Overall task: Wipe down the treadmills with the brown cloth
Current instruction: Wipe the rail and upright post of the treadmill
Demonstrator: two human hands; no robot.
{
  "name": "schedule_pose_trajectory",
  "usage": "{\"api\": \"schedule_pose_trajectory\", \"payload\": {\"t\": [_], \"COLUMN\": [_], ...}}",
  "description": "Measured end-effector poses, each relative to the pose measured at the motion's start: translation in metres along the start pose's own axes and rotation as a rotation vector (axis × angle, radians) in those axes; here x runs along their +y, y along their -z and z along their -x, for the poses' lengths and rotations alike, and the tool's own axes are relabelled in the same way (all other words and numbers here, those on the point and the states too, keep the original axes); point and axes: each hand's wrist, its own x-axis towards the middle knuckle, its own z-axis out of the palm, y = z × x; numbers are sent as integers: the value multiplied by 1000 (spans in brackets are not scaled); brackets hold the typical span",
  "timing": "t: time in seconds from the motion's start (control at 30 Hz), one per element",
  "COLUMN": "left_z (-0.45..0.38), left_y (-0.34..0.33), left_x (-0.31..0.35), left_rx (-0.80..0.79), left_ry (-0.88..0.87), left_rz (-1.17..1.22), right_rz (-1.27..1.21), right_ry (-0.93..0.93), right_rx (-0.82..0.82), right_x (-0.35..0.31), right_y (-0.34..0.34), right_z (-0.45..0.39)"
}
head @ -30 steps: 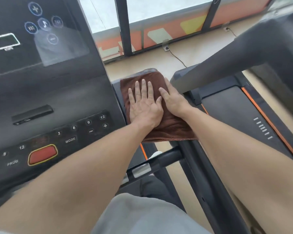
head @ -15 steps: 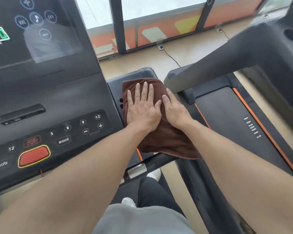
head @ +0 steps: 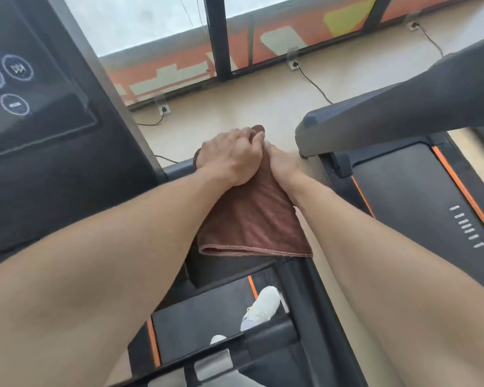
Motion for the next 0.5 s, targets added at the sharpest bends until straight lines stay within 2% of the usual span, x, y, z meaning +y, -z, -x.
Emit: {"api": "schedule_pose_trajectory", "payload": {"t": [0.1,0.2,0.33,0.5], "left_z": [-10,-1,35,93], "left_y": [5,3,-17,-43], "left_x": [3,3,1,7], "left_rx": [-28,12,138,100], "left_ry": [-15,-51,-74,-45], "left_rz": [-23,14,-33,-59], "right_rz": [-17,-53,-36,-11], "right_ry": [35,52,53,126], "right_rx": [-3,-8,17,12], "right_x": [3,6,19,50], "right_y": [1,-2,2,12], "right_z": [-12,-5,25,66]}}
